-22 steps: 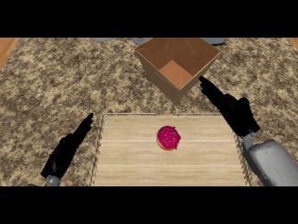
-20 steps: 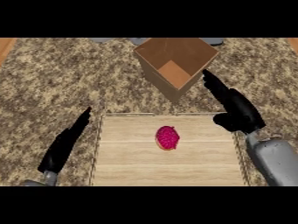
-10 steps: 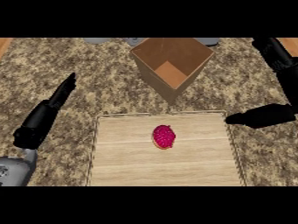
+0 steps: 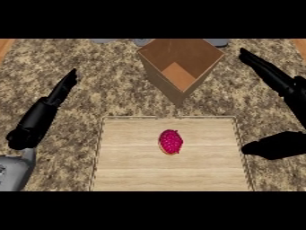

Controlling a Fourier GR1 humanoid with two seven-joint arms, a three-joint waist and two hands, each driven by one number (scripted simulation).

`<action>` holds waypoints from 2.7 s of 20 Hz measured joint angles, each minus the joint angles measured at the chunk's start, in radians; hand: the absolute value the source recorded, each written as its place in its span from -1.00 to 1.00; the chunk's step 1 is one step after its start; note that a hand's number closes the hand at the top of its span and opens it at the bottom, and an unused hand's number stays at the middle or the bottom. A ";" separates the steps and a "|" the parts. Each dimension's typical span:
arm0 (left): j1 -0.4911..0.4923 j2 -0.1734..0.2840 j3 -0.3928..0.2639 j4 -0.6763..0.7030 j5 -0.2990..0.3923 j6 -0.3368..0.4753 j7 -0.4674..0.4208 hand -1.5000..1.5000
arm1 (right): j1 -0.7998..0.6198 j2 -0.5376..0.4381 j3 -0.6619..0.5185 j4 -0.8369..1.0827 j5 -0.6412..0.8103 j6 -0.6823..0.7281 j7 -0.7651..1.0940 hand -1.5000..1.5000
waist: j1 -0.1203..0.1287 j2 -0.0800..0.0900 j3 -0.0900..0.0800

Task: Pick the cupcake from the tray and place it in the cardboard box

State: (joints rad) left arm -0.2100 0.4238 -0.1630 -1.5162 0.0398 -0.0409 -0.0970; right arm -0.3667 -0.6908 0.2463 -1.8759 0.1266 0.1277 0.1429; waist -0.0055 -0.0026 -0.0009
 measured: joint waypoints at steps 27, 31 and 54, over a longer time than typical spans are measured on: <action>-0.005 -0.029 0.050 -0.017 -0.022 -0.057 0.018 0.00 | -0.383 0.385 0.478 0.025 0.091 0.430 0.844 -1.00 | 0.011 0.000 0.000; -0.018 -0.043 0.053 -0.005 -0.035 -0.056 0.020 0.00 | -0.377 0.404 0.508 0.061 0.151 0.438 0.845 -1.00 | 0.007 0.001 0.000; -0.027 -0.096 0.123 0.022 -0.092 -0.122 0.006 0.00 | -0.205 0.519 0.472 0.237 0.531 0.505 0.674 -1.00 | 0.007 0.002 0.001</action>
State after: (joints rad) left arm -0.2367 0.3283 -0.0397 -1.4946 -0.0526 -0.1633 -0.0913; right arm -0.5721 -0.1719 0.7183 -1.6393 0.6580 0.6332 0.8171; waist 0.0011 -0.0001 -0.0001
